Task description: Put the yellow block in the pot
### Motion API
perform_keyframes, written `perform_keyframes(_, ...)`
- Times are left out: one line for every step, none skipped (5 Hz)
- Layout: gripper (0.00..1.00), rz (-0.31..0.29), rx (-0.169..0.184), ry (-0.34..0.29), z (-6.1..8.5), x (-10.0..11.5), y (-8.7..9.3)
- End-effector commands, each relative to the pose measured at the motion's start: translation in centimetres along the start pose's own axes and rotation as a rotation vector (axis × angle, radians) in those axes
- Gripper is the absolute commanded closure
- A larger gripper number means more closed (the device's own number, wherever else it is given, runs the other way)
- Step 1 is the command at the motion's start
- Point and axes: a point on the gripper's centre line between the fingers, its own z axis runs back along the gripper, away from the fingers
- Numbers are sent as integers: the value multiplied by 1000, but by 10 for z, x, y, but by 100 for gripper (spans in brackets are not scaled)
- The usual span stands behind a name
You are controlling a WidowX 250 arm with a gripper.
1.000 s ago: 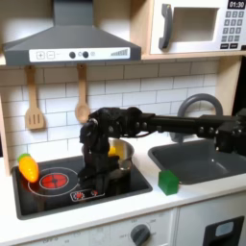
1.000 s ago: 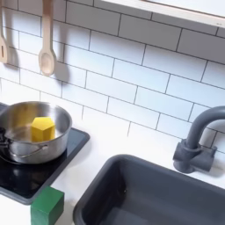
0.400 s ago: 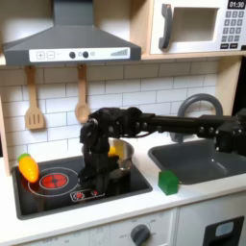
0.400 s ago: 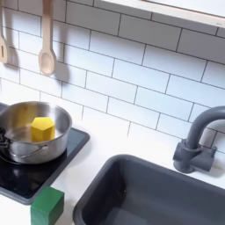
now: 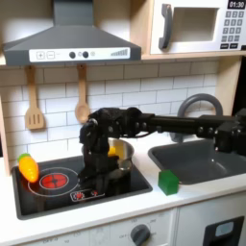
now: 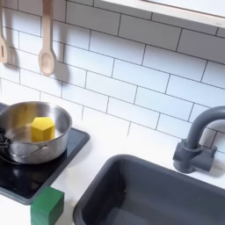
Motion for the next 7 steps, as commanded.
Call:
perform_keyframes(100,-29,-23,-102,36,5,-7)
perform_keyframes(100,-38,-60,-141,51,4,-14)
perform_keyframes(100,-28,-62,-192,68,2,-12)
perform_keyframes(0,-2,-47,-254,80,4,-11)
perform_keyframes(0,-7,-89,-357,85,16,-13)
perform_keyframes(0,17,-94,-409,87,28,-1)
perform_keyframes(0,60,-91,-435,85,37,9)
